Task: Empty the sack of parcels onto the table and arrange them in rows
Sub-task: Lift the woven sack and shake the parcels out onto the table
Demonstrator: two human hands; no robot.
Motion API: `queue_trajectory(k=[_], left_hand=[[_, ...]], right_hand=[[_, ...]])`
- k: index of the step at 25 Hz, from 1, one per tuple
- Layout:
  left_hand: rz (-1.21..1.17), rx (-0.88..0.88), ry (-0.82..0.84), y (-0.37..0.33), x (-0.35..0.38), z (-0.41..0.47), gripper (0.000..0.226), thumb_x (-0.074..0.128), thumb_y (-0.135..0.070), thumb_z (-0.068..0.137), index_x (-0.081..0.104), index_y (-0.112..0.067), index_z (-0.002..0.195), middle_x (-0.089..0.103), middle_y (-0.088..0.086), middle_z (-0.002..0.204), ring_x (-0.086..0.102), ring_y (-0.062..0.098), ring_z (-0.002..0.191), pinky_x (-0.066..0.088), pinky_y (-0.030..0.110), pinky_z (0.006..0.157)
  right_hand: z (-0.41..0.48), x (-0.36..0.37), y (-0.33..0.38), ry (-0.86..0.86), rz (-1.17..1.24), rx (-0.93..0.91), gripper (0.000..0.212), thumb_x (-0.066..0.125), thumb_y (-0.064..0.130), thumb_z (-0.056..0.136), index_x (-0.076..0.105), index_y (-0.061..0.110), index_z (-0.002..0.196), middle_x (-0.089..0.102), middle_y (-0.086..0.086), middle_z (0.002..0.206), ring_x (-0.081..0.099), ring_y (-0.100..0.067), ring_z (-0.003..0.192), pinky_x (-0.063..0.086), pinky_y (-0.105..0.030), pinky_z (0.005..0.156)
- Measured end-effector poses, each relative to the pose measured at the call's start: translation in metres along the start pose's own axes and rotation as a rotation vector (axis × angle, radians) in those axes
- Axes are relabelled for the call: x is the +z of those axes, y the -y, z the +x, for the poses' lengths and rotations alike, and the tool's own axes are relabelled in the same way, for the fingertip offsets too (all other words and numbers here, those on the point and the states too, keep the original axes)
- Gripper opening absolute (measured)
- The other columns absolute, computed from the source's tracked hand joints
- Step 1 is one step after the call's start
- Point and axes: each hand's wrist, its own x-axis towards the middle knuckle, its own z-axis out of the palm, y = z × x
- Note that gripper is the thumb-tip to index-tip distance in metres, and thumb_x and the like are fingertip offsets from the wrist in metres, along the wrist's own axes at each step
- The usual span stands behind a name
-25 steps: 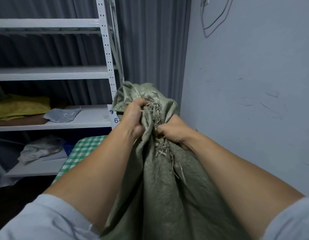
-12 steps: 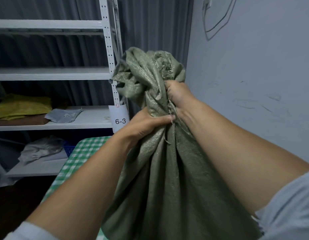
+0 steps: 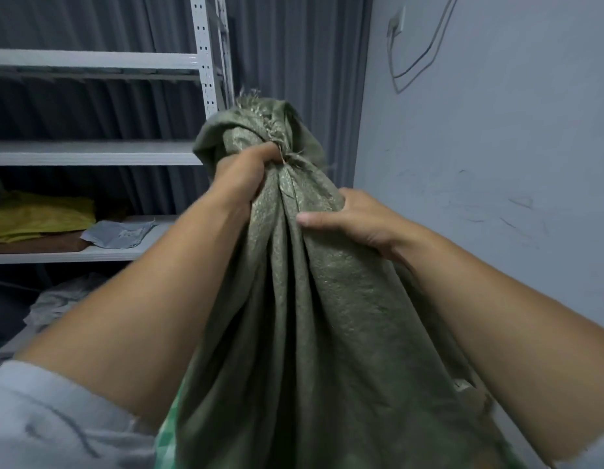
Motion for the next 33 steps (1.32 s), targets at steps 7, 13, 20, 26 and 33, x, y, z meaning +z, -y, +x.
queue_trajectory(k=[7, 13, 20, 26, 33], left_hand=[[-0.166, -0.078, -0.077, 0.029, 0.001, -0.015, 0.025, 0.075, -0.005, 0.078, 0.071, 0.005, 0.101, 0.076, 0.018, 0.085, 0.074, 0.029, 0.069, 0.063, 0.036, 0.062], [-0.107, -0.120, -0.120, 0.060, -0.016, -0.020, 0.028, 0.081, -0.012, 0.074, 0.074, 0.002, 0.096, 0.076, 0.017, 0.086, 0.075, 0.031, 0.073, 0.063, 0.043, 0.072], [-0.094, -0.104, -0.098, 0.066, -0.018, -0.022, 0.032, 0.082, -0.013, 0.071, 0.074, 0.002, 0.097, 0.077, 0.020, 0.087, 0.076, 0.036, 0.079, 0.061, 0.056, 0.079], [-0.148, -0.089, -0.093, 0.071, -0.011, -0.022, 0.030, 0.080, -0.008, 0.076, 0.072, 0.006, 0.101, 0.076, 0.021, 0.088, 0.076, 0.035, 0.080, 0.061, 0.055, 0.079], [-0.262, -0.094, -0.023, 0.057, -0.002, -0.029, 0.025, 0.078, -0.011, 0.083, 0.071, 0.004, 0.102, 0.077, 0.018, 0.092, 0.076, 0.031, 0.086, 0.061, 0.052, 0.083]], right_hand=[[-0.004, 0.033, -0.022, 0.141, -0.065, -0.015, 0.078, 0.094, 0.057, 0.055, 0.064, 0.031, 0.123, 0.074, 0.015, 0.112, 0.068, -0.003, 0.107, 0.050, -0.032, 0.104], [-0.010, 0.049, -0.047, 0.159, -0.181, 0.015, 0.112, 0.091, 0.071, 0.045, 0.049, 0.027, 0.138, 0.064, 0.011, 0.129, 0.062, -0.009, 0.116, 0.050, -0.038, 0.105], [-0.012, 0.043, -0.046, 0.191, -0.155, -0.008, 0.091, 0.092, 0.059, 0.057, 0.055, 0.027, 0.134, 0.068, 0.013, 0.123, 0.065, -0.005, 0.111, 0.051, -0.033, 0.103], [-0.013, 0.048, -0.046, 0.233, -0.090, -0.007, 0.089, 0.091, 0.059, 0.062, 0.053, 0.032, 0.138, 0.068, 0.015, 0.126, 0.064, -0.003, 0.116, 0.047, -0.030, 0.107], [-0.010, 0.069, -0.025, -0.033, -0.011, -0.048, 0.029, 0.084, 0.012, 0.070, 0.074, 0.014, 0.097, 0.078, 0.000, 0.094, 0.074, -0.013, 0.088, 0.060, -0.035, 0.087]])
